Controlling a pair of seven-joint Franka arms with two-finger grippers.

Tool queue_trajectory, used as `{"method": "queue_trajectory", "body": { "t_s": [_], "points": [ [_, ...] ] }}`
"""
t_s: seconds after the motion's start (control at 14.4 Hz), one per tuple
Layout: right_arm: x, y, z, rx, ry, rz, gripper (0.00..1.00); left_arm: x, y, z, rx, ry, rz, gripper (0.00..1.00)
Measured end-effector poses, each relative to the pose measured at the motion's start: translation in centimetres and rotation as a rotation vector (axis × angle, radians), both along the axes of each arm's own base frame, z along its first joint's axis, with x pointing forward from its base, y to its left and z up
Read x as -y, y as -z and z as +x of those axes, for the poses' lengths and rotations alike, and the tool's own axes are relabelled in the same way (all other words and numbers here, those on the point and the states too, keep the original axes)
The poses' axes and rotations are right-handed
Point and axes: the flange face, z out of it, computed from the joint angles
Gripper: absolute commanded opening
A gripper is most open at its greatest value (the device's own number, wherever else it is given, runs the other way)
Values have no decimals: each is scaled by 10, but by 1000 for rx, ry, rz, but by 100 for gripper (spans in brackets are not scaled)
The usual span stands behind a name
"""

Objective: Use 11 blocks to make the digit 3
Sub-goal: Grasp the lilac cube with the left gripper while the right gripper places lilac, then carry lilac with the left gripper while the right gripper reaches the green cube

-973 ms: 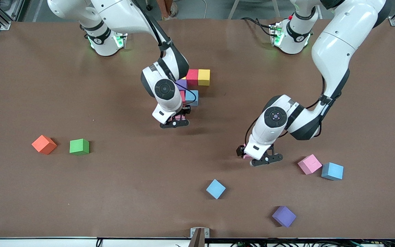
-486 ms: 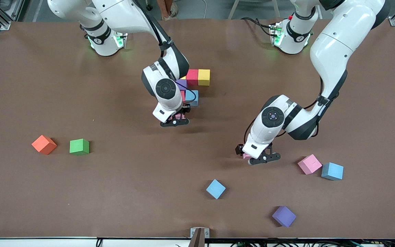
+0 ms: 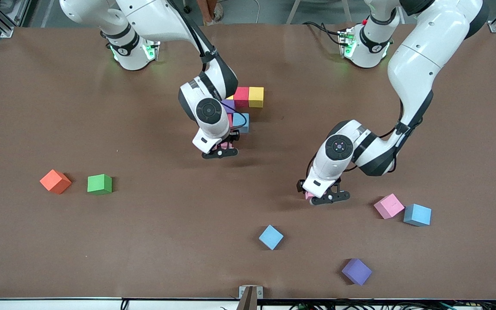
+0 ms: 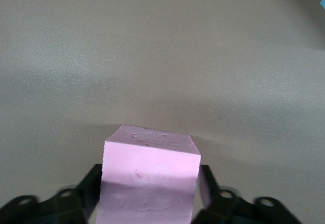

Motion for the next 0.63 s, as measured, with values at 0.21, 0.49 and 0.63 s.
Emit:
{"method": "queue_trajectory", "body": {
  "t_s": [0.21, 0.49, 0.63],
  "points": [
    [-1, 0, -1, 0, -1, 0, 45, -2, -2, 2, 3, -5, -1, 31],
    [-2, 1, -3, -4, -6, -2, 47, -4, -6, 7, 13, -48, -9, 27],
    [-3, 1, -4, -5, -8, -2, 47, -6, -15, 13, 21, -104, -18, 27]
  ]
}}
